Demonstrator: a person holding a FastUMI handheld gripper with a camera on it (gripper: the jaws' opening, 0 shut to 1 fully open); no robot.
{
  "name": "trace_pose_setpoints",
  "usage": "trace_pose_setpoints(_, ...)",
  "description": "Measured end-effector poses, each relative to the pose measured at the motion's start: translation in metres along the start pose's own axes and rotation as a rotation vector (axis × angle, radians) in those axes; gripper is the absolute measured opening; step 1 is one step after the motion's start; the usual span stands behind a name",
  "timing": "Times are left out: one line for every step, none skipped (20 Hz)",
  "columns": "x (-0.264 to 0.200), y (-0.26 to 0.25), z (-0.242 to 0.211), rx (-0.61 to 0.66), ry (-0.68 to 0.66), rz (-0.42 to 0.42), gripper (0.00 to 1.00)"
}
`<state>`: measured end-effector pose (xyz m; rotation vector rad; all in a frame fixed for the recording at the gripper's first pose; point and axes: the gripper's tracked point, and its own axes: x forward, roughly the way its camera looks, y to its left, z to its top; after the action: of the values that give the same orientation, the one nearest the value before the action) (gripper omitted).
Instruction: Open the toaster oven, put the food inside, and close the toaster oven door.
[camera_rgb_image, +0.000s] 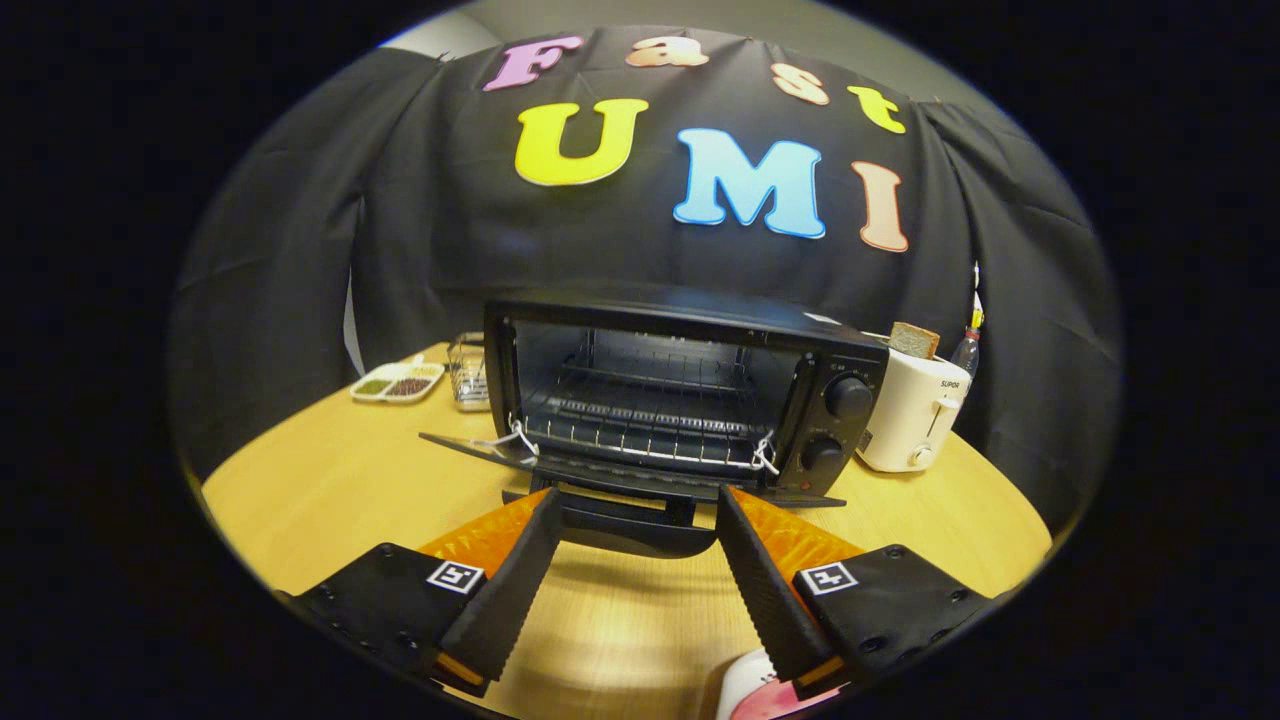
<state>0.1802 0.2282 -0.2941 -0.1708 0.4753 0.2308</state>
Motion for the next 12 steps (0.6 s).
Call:
trace_pose_setpoints(0.000, 0.002, -0.010, -0.006, 0.026, 0.006, 0.97)
trace_pose_setpoints(0.000, 0.004, -0.019, 0.003, 0.058, 0.017, 0.96)
trace_pose_setpoints(0.002, 0.005, -0.025, 0.013, 0.083, 0.022, 0.96)
trace_pose_setpoints(0.004, 0.005, -0.032, 0.023, 0.116, 0.028, 0.95)
trace_pose_setpoints(0.003, 0.005, -0.037, 0.032, 0.139, 0.030, 0.95)
trace_pose_setpoints(0.000, 0.007, -0.039, 0.045, 0.159, 0.042, 0.96)
trace_pose_setpoints(-0.003, 0.010, -0.041, 0.059, 0.173, 0.058, 0.96)
trace_pose_setpoints(-0.008, 0.011, -0.038, 0.069, 0.176, 0.070, 0.96)
trace_pose_setpoints(-0.015, 0.013, -0.037, 0.074, 0.179, 0.085, 0.96)
trace_pose_setpoints(-0.024, 0.012, -0.035, 0.080, 0.178, 0.093, 0.96)
trace_pose_setpoints(-0.034, 0.011, -0.035, 0.089, 0.181, 0.098, 0.96)
trace_pose_setpoints(-0.044, 0.010, -0.033, 0.109, 0.188, 0.109, 0.96)
